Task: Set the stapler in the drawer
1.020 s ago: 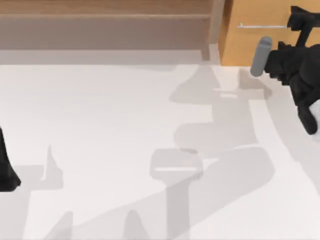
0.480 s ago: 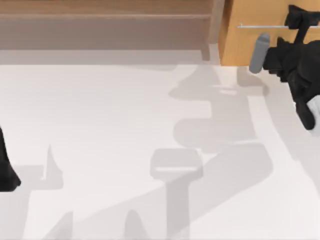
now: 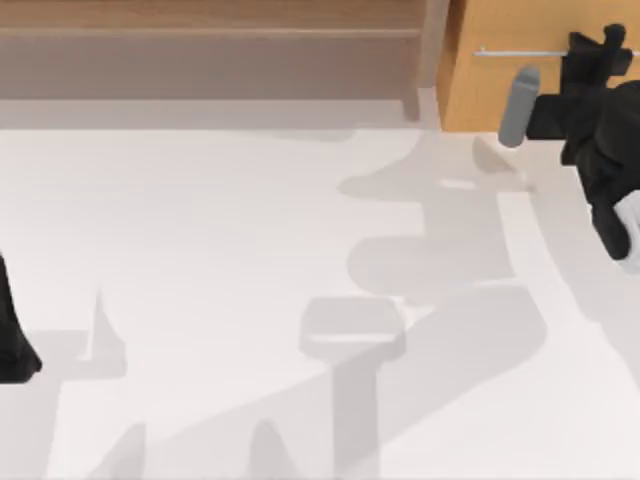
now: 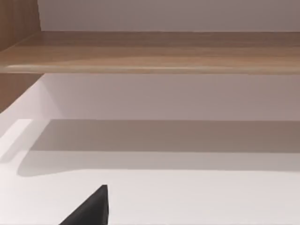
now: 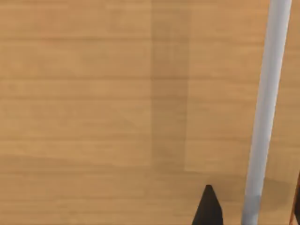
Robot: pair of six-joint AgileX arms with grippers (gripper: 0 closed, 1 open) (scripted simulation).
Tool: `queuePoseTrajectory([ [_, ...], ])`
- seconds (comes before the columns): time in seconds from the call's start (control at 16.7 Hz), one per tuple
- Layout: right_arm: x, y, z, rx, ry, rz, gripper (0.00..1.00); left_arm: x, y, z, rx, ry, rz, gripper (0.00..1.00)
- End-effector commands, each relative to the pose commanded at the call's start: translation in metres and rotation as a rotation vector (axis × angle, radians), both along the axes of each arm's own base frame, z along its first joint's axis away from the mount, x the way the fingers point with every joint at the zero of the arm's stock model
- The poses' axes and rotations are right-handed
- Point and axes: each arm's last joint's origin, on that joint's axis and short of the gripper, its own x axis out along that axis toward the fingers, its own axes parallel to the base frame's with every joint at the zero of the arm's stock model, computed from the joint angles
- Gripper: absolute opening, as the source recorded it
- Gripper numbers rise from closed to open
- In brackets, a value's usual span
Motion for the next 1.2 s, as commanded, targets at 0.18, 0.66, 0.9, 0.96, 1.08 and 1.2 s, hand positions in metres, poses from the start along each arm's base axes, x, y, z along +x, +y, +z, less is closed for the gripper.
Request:
queuePoseTrajectory([
  [0.18, 0.000, 0.000, 0.000, 0.000, 0.000, 0.000, 0.00, 0.000, 0.000, 0.000, 0.000, 0.000, 0.000, 1.00],
  [0.66, 0.000, 0.001, -0.001, 0.002, 0.005, 0.002, 0.00, 0.000, 0.000, 0.000, 0.000, 0.000, 0.000, 1.00],
  [0.9, -0.016, 0.002, -0.002, 0.000, 0.008, 0.005, 0.00, 0.000, 0.000, 0.000, 0.000, 0.000, 0.000, 1.00],
  [0.96, -0.024, 0.002, -0.003, 0.000, 0.011, 0.003, 0.00, 0.000, 0.000, 0.000, 0.000, 0.000, 0.000, 1.00],
  [1.08, -0.042, 0.002, -0.004, -0.001, 0.015, 0.002, 0.00, 0.000, 0.000, 0.000, 0.000, 0.000, 0.000, 1.00],
  [1.2, -0.057, 0.002, -0.003, -0.001, 0.012, 0.002, 0.00, 0.000, 0.000, 0.000, 0.000, 0.000, 0.000, 1.00],
])
